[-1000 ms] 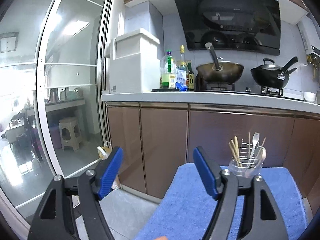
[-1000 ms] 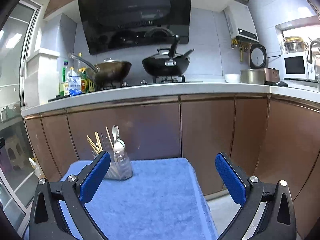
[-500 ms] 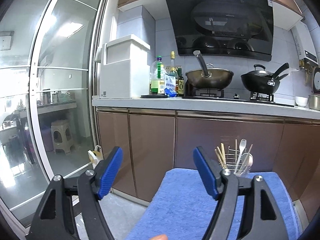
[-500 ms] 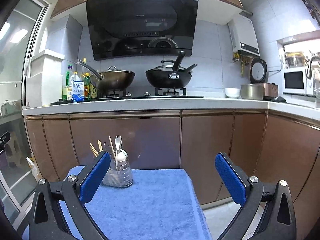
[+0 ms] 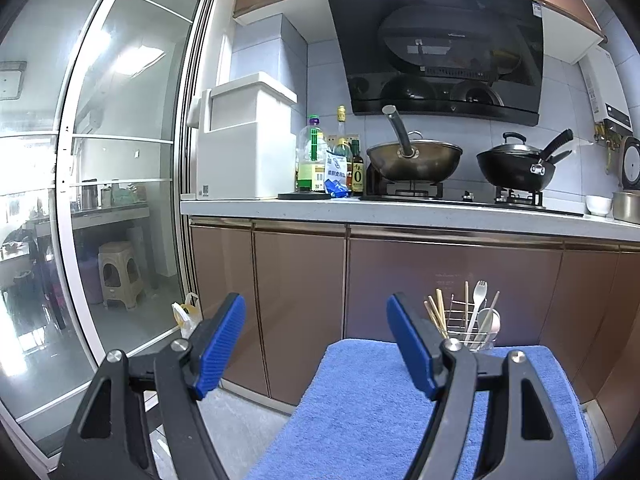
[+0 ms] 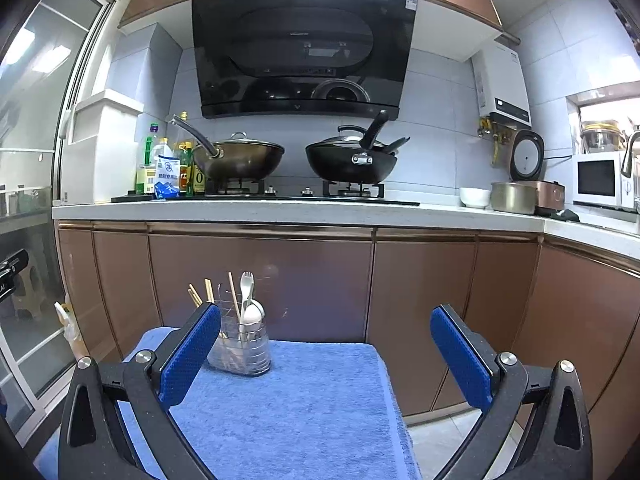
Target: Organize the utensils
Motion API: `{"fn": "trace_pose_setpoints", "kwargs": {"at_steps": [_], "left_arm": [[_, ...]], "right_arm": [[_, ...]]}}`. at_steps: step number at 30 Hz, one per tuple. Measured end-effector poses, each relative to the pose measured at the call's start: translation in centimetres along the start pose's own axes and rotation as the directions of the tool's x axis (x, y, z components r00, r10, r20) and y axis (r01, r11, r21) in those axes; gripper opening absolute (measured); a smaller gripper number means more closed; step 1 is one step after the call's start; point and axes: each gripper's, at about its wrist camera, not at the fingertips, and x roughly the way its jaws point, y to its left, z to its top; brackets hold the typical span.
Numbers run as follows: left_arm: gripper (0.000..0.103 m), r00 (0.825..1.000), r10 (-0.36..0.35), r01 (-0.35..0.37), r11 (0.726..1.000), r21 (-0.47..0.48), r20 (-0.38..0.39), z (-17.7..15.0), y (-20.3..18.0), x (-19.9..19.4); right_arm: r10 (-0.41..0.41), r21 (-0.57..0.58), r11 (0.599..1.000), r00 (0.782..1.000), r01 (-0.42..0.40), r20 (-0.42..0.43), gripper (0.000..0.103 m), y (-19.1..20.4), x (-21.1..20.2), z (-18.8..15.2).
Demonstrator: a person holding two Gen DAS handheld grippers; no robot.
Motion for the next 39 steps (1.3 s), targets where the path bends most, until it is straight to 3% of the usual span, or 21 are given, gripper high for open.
{"fn": "trace_pose_setpoints", "kwargs": {"at_steps": [39], "left_arm": [[0.072,1.0,-0.028,0.028,1.0,-0.002,0.007,-0.2,0.12,-0.84]], "right_arm": [[0.0,-0.036,0.999,1.0,0.0,0.011,0.103,0.7,-0.82,-0.11]]}}
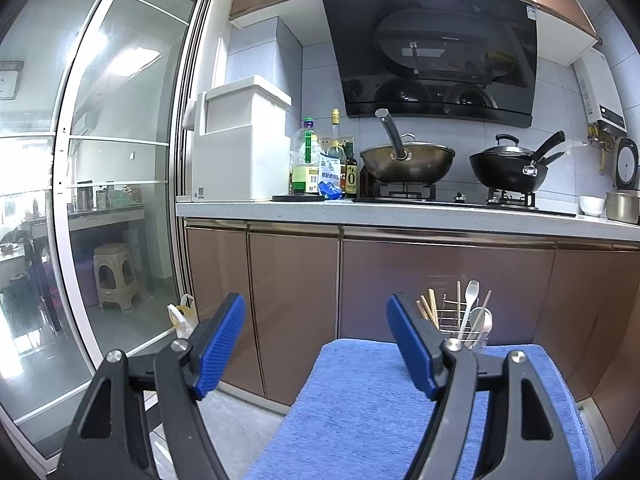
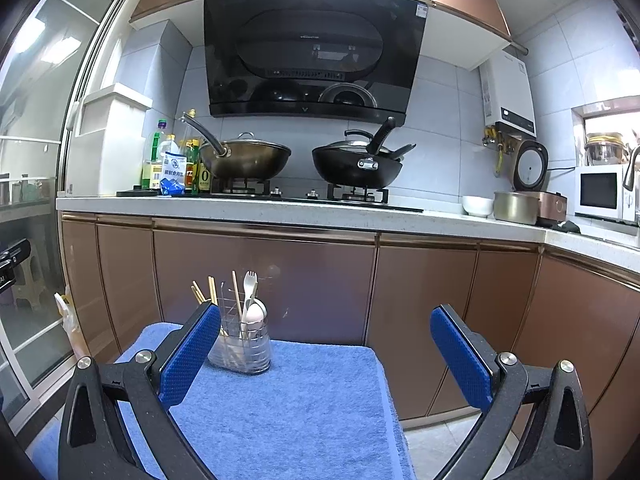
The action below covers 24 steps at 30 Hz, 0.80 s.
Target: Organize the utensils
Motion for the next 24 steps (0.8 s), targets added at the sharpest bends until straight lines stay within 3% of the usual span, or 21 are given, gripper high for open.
{"fn": "trace_pose_setpoints", "kwargs": {"at_steps": [24], "left_arm": [[0.072,0.999,-0.031,0.03,0.999,-0.013,-0.014,0.04,0.66,-0.17]], "right_arm": [[-0.002,-0.027,1.0,1.0,0.001,-0.022,0.103,0.85,0.12,0.12]]}}
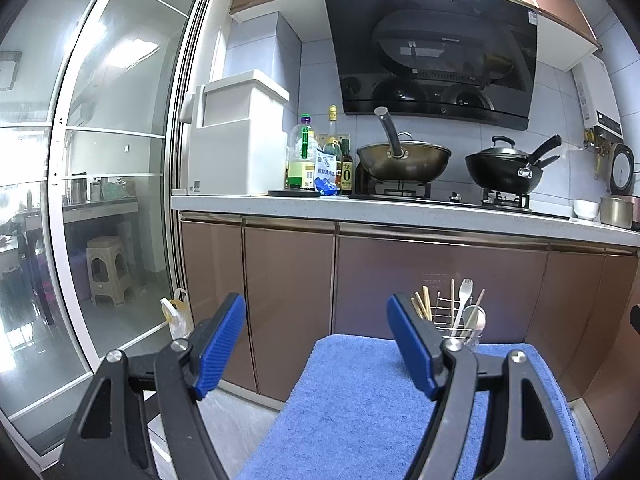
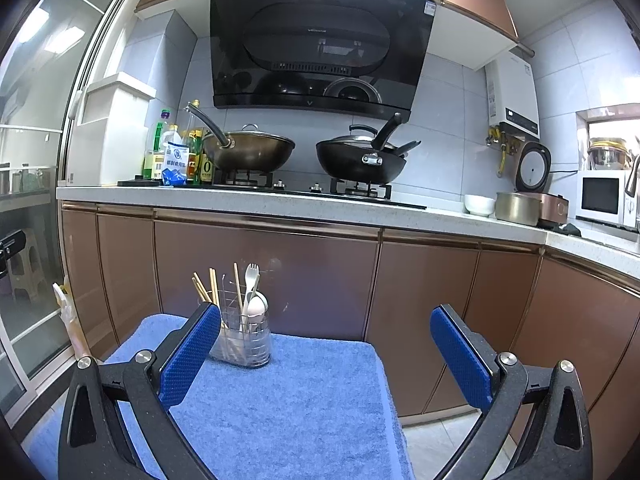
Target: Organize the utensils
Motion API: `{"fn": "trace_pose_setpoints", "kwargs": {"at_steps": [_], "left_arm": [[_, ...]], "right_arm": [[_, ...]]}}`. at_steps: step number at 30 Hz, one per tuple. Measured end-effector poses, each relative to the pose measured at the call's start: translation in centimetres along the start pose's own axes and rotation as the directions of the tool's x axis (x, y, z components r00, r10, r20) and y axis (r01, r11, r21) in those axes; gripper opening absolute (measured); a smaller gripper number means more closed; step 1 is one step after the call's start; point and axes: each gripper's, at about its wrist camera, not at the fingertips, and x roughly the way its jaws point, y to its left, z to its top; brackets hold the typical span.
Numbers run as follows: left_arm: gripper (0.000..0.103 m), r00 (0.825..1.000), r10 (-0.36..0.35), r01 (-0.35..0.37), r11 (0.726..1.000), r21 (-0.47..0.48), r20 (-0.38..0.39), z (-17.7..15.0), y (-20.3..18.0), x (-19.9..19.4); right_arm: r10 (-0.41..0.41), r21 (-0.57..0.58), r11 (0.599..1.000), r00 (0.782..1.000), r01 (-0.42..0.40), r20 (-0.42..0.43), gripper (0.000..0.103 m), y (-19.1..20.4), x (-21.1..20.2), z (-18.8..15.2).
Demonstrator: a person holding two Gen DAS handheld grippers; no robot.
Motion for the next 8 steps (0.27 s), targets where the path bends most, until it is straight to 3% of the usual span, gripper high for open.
{"fn": "trace_pose_setpoints", "kwargs": {"at_steps": [8], "left_arm": [[0.072,1.0,-0.012,0.012,1.0,0.002,-0.002,-0.1,-0.1,-0.19]], "right_arm": [[-0.005,-0.004,1.0,1.0,0.005,-0.004,0.103,-0.07,0.09,-0.18]]}}
